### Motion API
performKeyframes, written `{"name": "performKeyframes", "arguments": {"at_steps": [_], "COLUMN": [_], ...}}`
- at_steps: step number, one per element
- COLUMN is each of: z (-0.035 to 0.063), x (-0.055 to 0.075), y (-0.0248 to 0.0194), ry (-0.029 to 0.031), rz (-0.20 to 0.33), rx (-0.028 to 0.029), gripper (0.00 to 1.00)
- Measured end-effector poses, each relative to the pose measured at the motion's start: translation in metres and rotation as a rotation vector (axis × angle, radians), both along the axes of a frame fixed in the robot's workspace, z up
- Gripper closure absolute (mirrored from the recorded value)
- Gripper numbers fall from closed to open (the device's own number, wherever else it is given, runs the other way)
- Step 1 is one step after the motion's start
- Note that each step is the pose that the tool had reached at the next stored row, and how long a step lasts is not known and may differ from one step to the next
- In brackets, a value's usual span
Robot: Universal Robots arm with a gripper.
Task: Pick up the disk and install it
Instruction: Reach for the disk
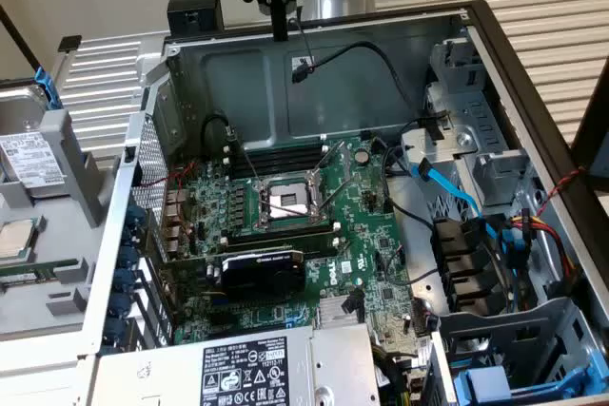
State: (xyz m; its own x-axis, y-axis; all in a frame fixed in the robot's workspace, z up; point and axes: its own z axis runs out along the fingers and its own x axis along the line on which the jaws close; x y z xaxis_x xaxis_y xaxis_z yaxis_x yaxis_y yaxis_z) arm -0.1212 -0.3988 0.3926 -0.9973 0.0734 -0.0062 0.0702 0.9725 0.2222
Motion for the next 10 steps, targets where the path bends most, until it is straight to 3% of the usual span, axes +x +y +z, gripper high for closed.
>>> {"name": "performKeyframes", "arguments": {"at_steps": [10], "z": [0.0], "x": [0.0], "y": [0.0], "ry": [0.0], "rz": [0.0], "rx": [0.0058], "gripper": [0.89]}}
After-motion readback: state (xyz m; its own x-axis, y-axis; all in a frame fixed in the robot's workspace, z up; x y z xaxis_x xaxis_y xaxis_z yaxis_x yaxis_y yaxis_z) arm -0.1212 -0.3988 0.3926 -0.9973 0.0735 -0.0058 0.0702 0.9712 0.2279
